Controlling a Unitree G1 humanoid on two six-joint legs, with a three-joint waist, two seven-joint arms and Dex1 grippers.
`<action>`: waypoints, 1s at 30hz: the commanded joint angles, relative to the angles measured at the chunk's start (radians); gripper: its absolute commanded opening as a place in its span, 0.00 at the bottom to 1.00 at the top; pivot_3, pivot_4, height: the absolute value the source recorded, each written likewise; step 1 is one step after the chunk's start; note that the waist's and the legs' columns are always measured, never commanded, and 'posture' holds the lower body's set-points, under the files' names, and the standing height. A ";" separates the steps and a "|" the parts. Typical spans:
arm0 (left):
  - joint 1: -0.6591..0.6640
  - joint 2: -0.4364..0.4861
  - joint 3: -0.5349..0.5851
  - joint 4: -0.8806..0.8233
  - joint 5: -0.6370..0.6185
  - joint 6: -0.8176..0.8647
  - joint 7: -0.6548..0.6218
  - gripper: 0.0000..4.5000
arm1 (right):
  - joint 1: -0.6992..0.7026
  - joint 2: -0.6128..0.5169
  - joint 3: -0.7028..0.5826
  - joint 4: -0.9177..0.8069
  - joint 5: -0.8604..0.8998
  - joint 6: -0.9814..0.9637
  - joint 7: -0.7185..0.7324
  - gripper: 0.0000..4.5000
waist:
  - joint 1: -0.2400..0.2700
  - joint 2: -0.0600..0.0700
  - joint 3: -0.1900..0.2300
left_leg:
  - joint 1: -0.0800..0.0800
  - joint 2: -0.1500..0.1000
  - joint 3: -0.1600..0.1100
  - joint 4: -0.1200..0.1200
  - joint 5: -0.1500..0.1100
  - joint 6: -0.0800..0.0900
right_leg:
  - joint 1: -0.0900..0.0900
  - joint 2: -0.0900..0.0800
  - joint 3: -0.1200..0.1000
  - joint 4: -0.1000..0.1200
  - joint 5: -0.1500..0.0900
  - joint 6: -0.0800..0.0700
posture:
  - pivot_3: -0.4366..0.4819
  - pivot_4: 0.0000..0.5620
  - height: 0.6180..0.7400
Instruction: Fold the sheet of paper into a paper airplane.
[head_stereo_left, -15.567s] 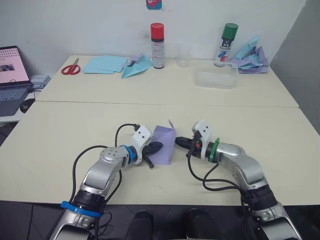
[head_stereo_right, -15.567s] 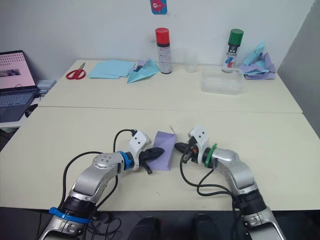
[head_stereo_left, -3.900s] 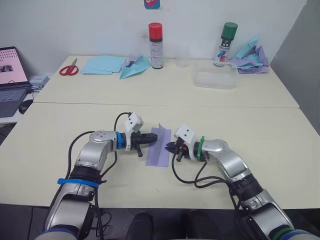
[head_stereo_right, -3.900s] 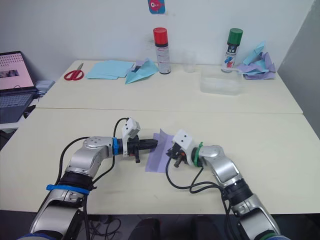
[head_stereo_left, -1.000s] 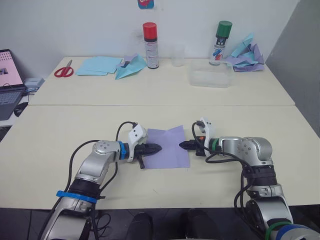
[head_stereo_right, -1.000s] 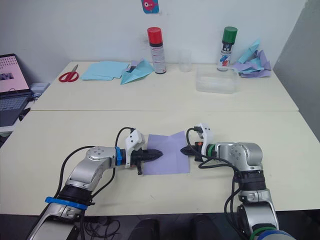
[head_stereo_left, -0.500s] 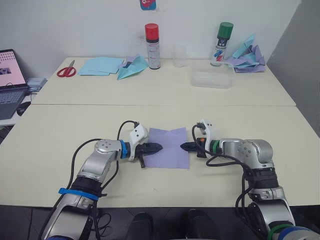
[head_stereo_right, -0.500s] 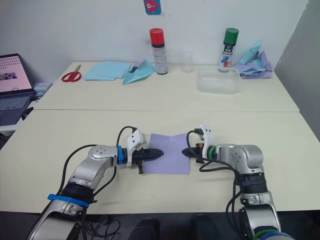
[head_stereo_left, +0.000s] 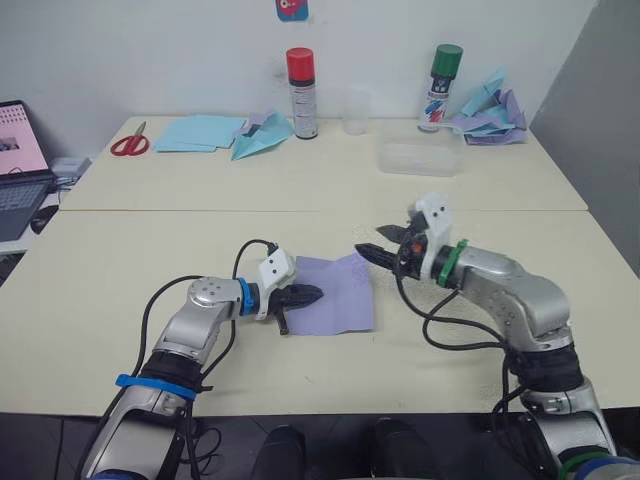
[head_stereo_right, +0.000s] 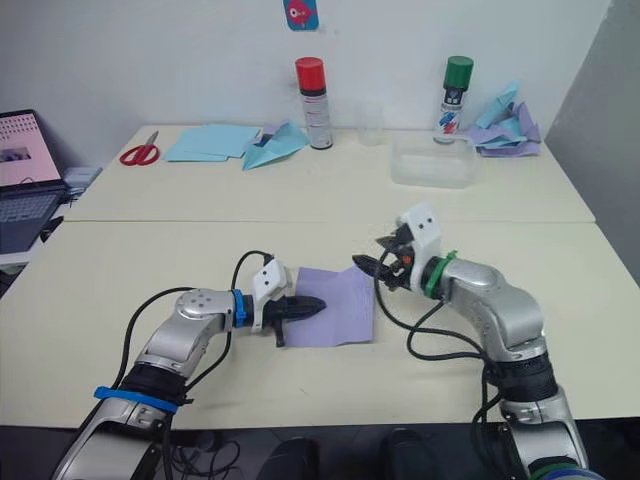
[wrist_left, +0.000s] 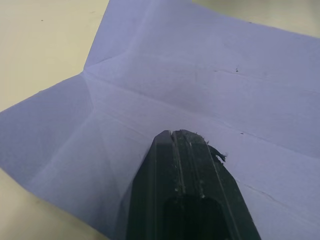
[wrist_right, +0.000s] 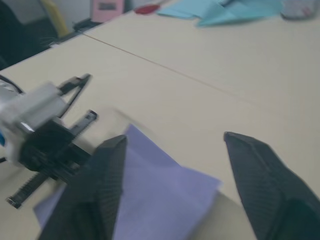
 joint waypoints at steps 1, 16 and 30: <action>0.017 0.016 -0.018 0.047 0.050 0.013 0.014 0.00 | 0.029 0.032 0.133 0.028 -0.090 -0.118 0.017 0.44 | 0.000 0.000 0.000 | 0.000 0.000 0.000 0.000 0.000 0.000 | 0.000 0.000 0.000 0.000 0.000 0.000 | 0.48 0.27 1.00; 0.008 0.029 -0.033 0.068 0.080 -0.048 0.004 0.00 | 0.069 0.053 0.223 0.307 -0.313 -0.201 -0.026 0.01 | 0.001 0.000 0.000 | 0.000 0.000 0.001 0.000 0.000 0.000 | 0.000 0.000 0.000 0.000 0.000 0.000 | 0.48 0.27 1.00; 0.016 0.038 -0.030 0.083 0.086 -0.088 -0.010 0.00 | 0.085 0.061 0.050 0.345 -0.302 -0.260 -0.112 0.01 | 0.002 -0.001 -0.001 | 0.001 0.000 0.001 0.000 0.000 0.000 | 0.000 0.000 0.001 0.000 0.000 0.000 | 0.48 0.27 1.00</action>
